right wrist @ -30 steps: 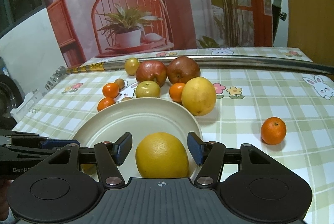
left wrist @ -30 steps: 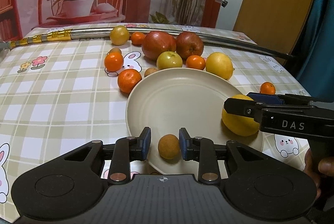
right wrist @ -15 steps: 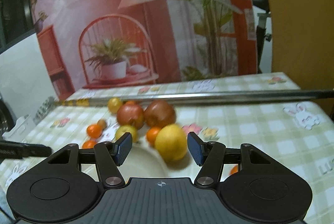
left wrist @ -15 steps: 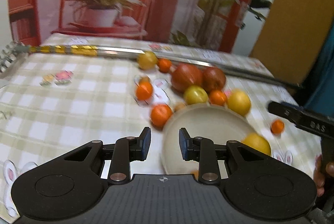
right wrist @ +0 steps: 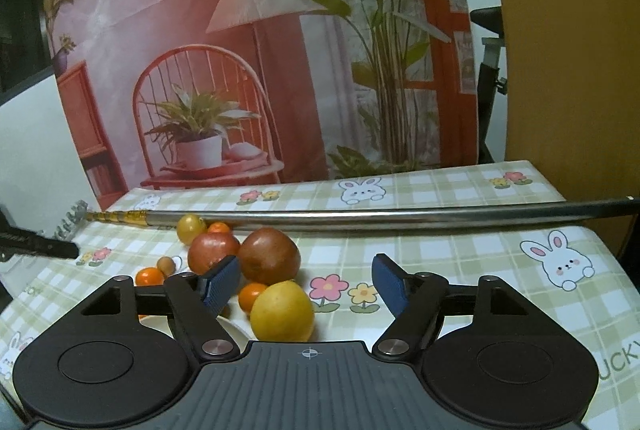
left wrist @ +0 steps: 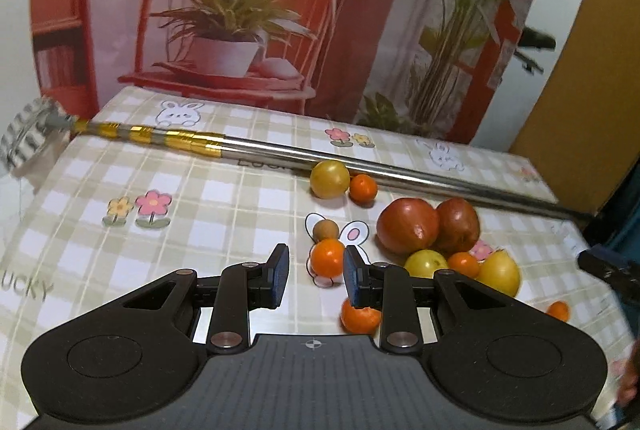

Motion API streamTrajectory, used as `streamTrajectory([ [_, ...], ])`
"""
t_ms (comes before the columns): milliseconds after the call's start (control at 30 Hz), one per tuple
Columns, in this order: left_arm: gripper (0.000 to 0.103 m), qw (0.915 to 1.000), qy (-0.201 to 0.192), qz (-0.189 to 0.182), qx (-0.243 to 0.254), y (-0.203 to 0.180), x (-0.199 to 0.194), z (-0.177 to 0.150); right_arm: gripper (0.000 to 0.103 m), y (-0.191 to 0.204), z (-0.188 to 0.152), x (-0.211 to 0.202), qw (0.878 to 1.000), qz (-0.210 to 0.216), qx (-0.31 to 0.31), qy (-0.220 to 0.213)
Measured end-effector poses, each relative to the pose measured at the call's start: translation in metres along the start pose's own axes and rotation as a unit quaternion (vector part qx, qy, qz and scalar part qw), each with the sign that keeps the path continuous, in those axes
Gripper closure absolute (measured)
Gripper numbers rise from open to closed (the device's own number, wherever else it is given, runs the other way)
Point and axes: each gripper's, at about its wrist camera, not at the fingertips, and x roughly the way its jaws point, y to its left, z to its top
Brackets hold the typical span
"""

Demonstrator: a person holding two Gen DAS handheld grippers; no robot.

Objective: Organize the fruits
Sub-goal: 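Move the right gripper to the red apple and close on it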

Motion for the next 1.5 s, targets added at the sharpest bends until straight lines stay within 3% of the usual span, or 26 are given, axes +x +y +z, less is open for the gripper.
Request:
streamTrajectory([
  [133,0.072,0.9998,0.017,-0.006,0.013,-0.006,0.031,0.011,0.034,-0.005,-0.001,0.006,1.000,0.001,0.011,0.010],
  [433,0.072,0.9946,0.085,-0.018,-0.058,0.005,0.116,0.028,0.034,-0.017,-0.003,0.019,0.999,-0.013,0.028,0.022],
  [733,0.073,0.9909,0.121,-0.010,-0.057,0.002,0.152,0.022,0.034,-0.025,-0.006,0.027,0.998,-0.010,0.041,0.035],
  [933,0.075,0.9929,0.111,-0.008,-0.044,-0.001,0.150,0.022,0.034,-0.027,-0.006,0.031,0.998,-0.005,0.048,0.042],
  [1033,0.075,0.9955,0.092,0.008,-0.023,-0.006,0.140,0.023,0.034,-0.026,-0.005,0.033,0.998,-0.003,0.049,0.046],
  [1200,0.075,0.9990,0.044,-0.005,0.009,-0.016,0.109,0.025,0.034,-0.021,0.005,0.041,0.998,0.007,0.030,0.053],
  [1367,0.075,0.9991,0.010,-0.024,0.034,-0.028,0.071,0.017,0.034,-0.004,0.024,0.065,0.996,0.045,-0.038,0.065],
  [1500,0.075,0.9982,-0.001,-0.042,0.044,-0.034,0.048,0.006,0.034,0.013,0.037,0.096,0.987,0.082,-0.110,0.088],
])
